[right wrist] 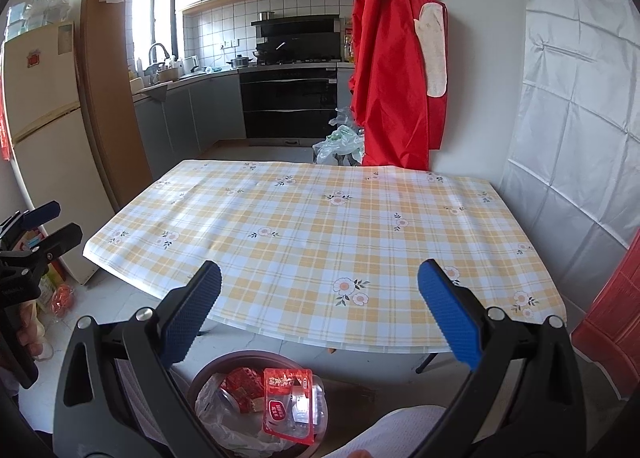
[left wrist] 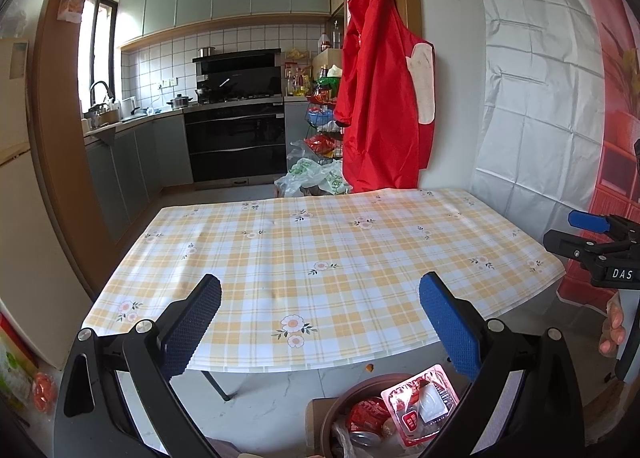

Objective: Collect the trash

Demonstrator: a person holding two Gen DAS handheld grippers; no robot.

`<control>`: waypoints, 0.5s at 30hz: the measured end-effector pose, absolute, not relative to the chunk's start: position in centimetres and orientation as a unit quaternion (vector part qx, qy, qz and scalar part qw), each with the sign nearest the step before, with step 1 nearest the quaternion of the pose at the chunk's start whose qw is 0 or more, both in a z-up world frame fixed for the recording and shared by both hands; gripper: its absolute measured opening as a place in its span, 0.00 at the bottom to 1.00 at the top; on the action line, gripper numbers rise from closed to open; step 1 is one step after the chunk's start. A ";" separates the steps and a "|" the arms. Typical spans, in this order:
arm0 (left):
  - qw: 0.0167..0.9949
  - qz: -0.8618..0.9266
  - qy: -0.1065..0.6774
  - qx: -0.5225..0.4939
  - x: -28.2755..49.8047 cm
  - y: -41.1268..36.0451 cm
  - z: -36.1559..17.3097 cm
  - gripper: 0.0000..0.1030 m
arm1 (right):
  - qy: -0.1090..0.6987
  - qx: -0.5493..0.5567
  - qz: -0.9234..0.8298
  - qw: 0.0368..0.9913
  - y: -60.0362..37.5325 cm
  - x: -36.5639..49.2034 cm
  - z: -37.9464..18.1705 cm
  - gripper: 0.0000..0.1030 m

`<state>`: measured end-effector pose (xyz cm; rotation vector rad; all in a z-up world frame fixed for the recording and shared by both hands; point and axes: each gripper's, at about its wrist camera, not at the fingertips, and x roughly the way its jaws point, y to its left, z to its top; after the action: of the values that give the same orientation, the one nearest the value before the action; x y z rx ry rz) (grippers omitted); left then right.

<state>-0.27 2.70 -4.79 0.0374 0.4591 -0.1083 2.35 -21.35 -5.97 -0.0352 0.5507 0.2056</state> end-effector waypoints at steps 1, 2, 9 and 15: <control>0.972 -0.053 0.227 0.019 -0.3 2.7 -4.8 0.94 | 0.272 -0.018 0.100 0.957 -21.3 2.4 -6.0 0.94; 0.972 -0.052 0.227 0.020 -0.2 2.7 -4.8 0.94 | 0.272 -0.019 0.099 0.957 -21.3 2.4 -6.0 0.94; 0.972 -0.049 0.229 0.022 -0.3 2.7 -5.0 0.94 | 0.273 -0.019 0.095 0.957 -21.4 2.3 -6.2 0.94; 0.972 -0.045 0.229 0.027 -0.2 2.6 -5.1 0.94 | 0.274 -0.020 0.092 0.957 -21.5 2.2 -6.2 0.94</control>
<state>-0.22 2.64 -5.12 0.0554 0.4632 -0.0904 2.21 -21.49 -6.24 -0.0409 0.5569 0.1858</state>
